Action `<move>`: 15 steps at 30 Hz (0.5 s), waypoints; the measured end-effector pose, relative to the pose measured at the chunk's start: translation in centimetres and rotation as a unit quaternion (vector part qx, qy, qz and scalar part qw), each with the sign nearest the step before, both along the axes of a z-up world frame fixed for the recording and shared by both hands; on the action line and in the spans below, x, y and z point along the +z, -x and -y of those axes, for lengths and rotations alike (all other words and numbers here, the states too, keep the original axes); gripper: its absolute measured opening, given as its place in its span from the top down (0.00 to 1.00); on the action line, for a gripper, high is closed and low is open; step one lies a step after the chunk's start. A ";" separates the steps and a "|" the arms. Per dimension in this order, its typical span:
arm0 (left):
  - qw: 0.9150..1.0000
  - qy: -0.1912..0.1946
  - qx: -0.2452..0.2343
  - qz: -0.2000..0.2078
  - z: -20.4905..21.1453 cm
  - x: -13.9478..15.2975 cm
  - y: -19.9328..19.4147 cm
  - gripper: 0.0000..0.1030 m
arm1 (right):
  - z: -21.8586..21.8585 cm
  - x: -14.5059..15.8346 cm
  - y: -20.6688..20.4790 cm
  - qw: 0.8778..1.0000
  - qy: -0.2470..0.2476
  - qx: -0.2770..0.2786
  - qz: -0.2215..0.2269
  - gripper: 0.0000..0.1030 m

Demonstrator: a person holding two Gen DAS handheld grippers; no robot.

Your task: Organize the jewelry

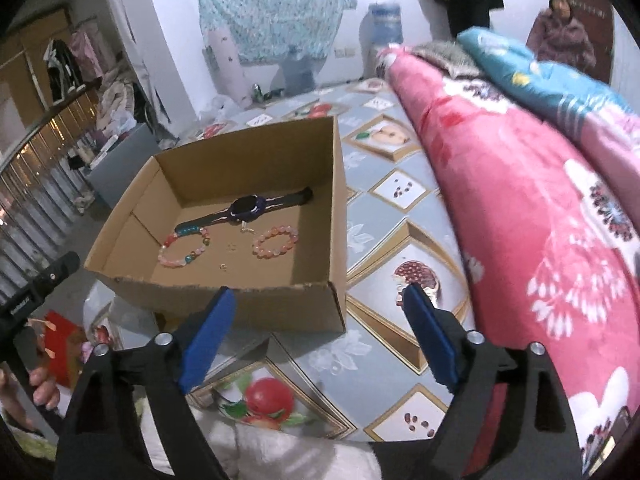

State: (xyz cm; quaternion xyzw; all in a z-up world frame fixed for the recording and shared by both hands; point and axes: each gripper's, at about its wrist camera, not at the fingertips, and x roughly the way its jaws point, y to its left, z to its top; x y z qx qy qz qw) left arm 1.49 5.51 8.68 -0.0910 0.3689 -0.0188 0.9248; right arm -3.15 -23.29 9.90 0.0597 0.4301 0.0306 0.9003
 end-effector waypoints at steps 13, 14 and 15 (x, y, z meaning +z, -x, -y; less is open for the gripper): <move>0.996 -0.084 -0.013 0.005 5.4 1.3 0.6 0.09 | -2.4 2.1 2.2 0.995 0.063 -0.034 0.072 0.06; 0.996 -0.087 -0.023 -0.007 5.9 1.0 0.3 0.09 | -2.5 2.0 2.0 0.995 0.061 -0.035 0.068 0.06; 0.996 -0.088 -0.029 -0.015 6.2 0.7 0.2 0.09 | -2.7 1.8 1.9 0.996 0.060 -0.035 0.063 0.06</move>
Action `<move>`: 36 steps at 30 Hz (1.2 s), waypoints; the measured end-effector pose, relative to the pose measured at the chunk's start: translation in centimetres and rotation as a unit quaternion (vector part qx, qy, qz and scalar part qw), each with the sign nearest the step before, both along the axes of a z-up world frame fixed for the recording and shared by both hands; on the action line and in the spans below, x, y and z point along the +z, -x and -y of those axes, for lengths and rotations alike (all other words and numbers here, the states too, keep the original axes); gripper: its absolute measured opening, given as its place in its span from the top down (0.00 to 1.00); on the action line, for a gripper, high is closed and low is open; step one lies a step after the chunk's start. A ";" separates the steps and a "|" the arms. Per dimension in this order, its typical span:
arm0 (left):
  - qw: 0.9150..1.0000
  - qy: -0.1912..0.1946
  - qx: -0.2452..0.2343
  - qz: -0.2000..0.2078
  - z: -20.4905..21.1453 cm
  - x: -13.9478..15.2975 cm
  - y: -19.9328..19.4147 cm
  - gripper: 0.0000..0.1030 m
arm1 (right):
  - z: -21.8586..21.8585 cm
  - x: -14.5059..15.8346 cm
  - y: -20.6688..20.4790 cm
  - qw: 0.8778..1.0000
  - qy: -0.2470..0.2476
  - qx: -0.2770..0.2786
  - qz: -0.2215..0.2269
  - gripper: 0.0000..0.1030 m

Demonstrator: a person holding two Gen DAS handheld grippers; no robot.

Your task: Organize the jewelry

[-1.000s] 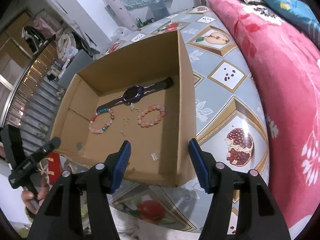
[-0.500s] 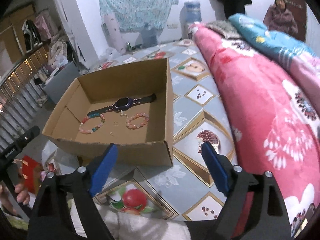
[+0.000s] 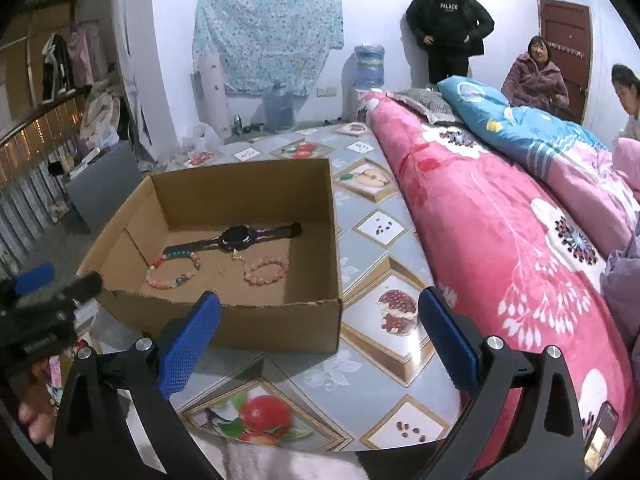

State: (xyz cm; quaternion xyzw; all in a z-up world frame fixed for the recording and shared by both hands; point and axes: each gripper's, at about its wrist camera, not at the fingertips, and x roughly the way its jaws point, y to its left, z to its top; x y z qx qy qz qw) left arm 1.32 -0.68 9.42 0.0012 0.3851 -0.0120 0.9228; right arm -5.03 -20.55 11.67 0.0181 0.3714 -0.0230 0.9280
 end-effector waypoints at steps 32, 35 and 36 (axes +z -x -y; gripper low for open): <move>0.995 -0.002 0.006 -0.095 1.5 -3.5 -2.5 0.09 | -2.4 -4.7 -3.3 0.994 -0.008 0.012 -0.105 0.06; 0.995 -0.001 0.007 -0.098 1.4 -3.6 -2.5 0.09 | -2.4 -4.9 -3.4 0.994 -0.009 0.009 -0.108 0.06; 0.995 -0.001 0.007 -0.099 1.4 -3.6 -2.5 0.09 | -2.4 -4.9 -3.4 0.994 -0.009 0.009 -0.109 0.06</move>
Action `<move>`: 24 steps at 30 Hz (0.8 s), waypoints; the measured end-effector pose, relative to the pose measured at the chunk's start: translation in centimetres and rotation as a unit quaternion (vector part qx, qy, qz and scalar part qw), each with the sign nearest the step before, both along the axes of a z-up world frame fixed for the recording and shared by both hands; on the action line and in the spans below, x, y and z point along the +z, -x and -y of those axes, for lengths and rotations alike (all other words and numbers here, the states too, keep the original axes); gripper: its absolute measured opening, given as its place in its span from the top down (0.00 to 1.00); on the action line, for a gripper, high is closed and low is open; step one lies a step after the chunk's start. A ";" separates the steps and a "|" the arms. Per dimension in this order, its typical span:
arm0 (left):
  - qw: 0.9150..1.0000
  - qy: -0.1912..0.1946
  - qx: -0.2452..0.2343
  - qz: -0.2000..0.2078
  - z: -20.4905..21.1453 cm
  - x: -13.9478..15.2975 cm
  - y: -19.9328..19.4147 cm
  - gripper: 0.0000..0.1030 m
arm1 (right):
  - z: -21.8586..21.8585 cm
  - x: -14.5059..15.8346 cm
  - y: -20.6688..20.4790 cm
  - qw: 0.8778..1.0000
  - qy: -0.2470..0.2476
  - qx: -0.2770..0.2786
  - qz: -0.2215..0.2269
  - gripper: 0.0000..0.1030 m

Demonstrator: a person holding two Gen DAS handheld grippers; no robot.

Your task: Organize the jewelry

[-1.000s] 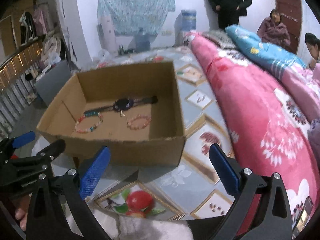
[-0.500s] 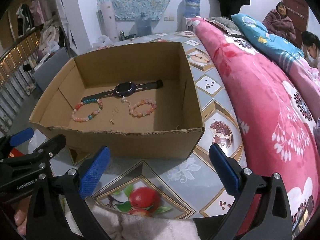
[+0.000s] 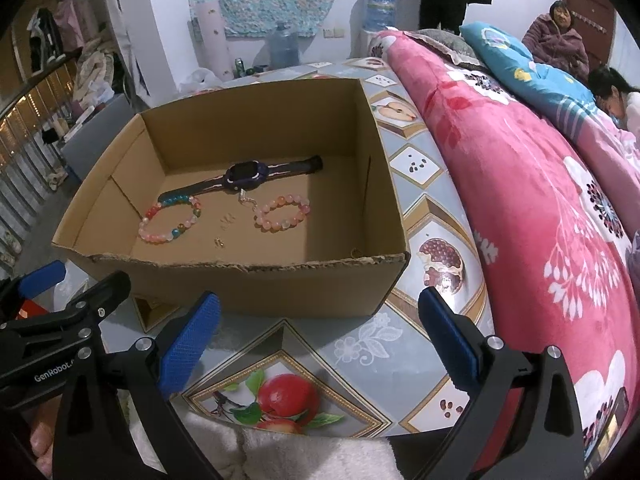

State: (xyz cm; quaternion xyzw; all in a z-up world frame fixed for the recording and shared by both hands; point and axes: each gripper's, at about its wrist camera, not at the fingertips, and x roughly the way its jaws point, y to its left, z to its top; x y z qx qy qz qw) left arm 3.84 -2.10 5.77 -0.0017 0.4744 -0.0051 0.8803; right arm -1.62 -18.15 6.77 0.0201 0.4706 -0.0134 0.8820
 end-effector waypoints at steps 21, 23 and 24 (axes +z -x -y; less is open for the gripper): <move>1.000 0.004 0.001 -0.011 0.1 -0.4 -0.2 0.09 | -0.1 -0.1 -0.1 1.000 0.006 -0.004 -0.007 0.06; 1.000 0.004 0.001 -0.013 0.1 -0.6 -0.2 0.09 | -0.1 -0.1 -0.1 1.000 0.007 -0.005 -0.009 0.06; 1.000 0.005 0.001 -0.014 0.1 -0.6 -0.2 0.09 | -0.1 -0.1 -0.1 1.000 0.008 -0.005 -0.009 0.06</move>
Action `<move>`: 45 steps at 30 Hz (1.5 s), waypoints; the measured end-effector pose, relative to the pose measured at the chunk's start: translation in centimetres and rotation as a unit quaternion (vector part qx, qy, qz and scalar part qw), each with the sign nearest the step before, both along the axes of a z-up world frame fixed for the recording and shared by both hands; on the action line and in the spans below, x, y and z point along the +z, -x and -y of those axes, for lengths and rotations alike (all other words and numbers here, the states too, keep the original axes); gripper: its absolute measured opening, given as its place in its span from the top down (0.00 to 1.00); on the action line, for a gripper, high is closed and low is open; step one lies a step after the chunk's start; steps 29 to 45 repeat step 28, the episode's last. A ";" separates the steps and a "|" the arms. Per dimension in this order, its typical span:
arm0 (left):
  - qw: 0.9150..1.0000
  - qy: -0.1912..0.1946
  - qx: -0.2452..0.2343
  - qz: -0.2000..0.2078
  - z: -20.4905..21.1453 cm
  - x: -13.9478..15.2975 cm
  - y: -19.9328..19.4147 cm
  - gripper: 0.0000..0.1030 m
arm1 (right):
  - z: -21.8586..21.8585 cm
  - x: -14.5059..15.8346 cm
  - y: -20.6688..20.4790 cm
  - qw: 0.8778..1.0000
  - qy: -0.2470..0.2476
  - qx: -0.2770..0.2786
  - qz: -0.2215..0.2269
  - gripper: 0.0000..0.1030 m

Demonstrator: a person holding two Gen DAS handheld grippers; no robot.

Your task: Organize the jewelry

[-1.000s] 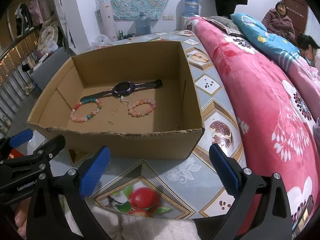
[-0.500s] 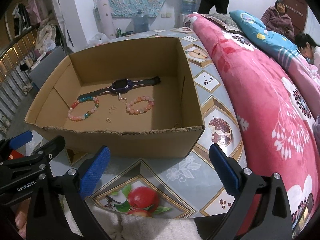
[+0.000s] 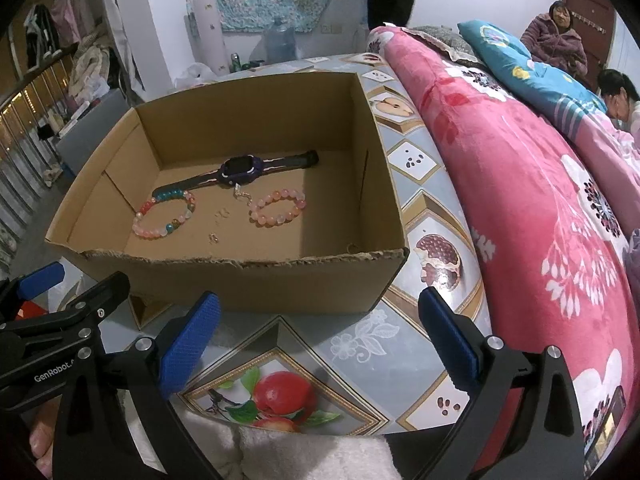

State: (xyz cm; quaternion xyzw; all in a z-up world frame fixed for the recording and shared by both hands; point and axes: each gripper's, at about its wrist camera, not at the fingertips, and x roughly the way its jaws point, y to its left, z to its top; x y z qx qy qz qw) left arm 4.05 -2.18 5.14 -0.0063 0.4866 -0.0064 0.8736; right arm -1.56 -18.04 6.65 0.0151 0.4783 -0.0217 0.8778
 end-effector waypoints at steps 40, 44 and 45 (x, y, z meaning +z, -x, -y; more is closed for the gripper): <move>1.000 0.002 0.000 -0.005 0.0 -0.2 -0.1 0.09 | 0.0 0.1 -0.1 1.000 0.004 -0.002 -0.005 0.06; 1.000 0.002 0.000 -0.005 0.0 -0.2 -0.1 0.09 | 0.0 0.1 -0.1 1.000 0.004 -0.002 -0.005 0.06; 1.000 0.002 0.000 -0.005 0.0 -0.2 -0.1 0.09 | 0.0 0.1 -0.1 1.000 0.004 -0.002 -0.005 0.06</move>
